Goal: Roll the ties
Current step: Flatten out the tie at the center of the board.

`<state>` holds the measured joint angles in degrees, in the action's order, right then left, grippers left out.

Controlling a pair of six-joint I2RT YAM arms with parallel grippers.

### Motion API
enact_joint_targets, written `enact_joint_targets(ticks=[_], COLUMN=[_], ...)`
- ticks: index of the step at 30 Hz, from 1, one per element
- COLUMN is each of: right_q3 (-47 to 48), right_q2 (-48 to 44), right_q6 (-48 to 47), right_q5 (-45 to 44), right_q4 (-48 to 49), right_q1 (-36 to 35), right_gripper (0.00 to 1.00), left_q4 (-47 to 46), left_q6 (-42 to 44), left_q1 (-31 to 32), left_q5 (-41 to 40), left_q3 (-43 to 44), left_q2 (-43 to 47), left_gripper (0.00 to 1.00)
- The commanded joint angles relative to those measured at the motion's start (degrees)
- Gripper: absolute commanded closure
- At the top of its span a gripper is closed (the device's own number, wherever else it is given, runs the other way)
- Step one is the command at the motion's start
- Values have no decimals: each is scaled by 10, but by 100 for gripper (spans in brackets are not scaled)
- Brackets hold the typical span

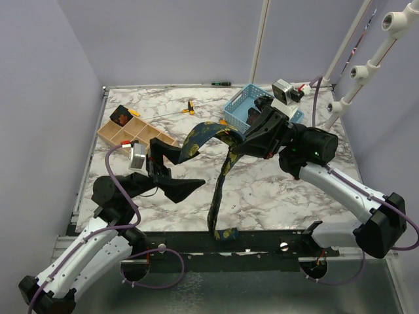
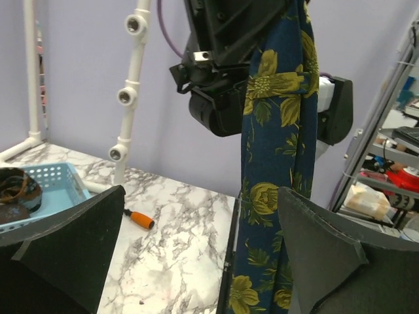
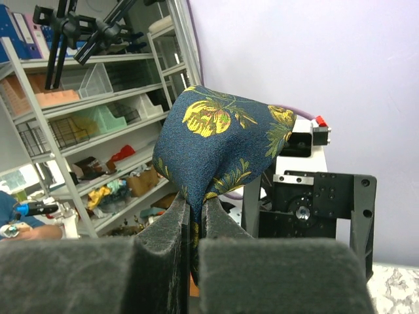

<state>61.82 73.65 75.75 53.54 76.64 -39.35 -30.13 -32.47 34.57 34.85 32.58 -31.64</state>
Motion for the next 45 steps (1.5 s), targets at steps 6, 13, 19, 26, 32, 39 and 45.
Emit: enact_joint_targets(ticks=[6, 13, 19, 26, 32, 39, 45], right_q3=[-8, -6, -2, -4, 12, 17, 18], right_q2=[-9, -28, -28, -57, -59, -96, -197], right_q6=[-81, -140, -109, -125, -125, -227, -399], right_q5=[-53, -83, -68, -70, -44, -40, -69], right_q4=[-47, -114, -87, -112, -101, -243, -448], right_q1=[-6, -6, -7, -8, -7, -6, -6], right_gripper=[100, 100, 100, 100, 100, 69, 30], left_q4=[-101, -100, -72, 7, 68, 258, 365], left_q6=[3, 42, 98, 148, 177, 284, 511], left_q1=[78, 146, 152, 155, 166, 168, 168], left_q5=[58, -5, -84, -87, -107, -288, -525], left_q3=[16, -3, -11, 0, 11, 109, 255], left_q2=[-58, -95, -102, -120, -117, -104, -107], left_gripper=[1, 1, 3, 38, 94, 100, 100])
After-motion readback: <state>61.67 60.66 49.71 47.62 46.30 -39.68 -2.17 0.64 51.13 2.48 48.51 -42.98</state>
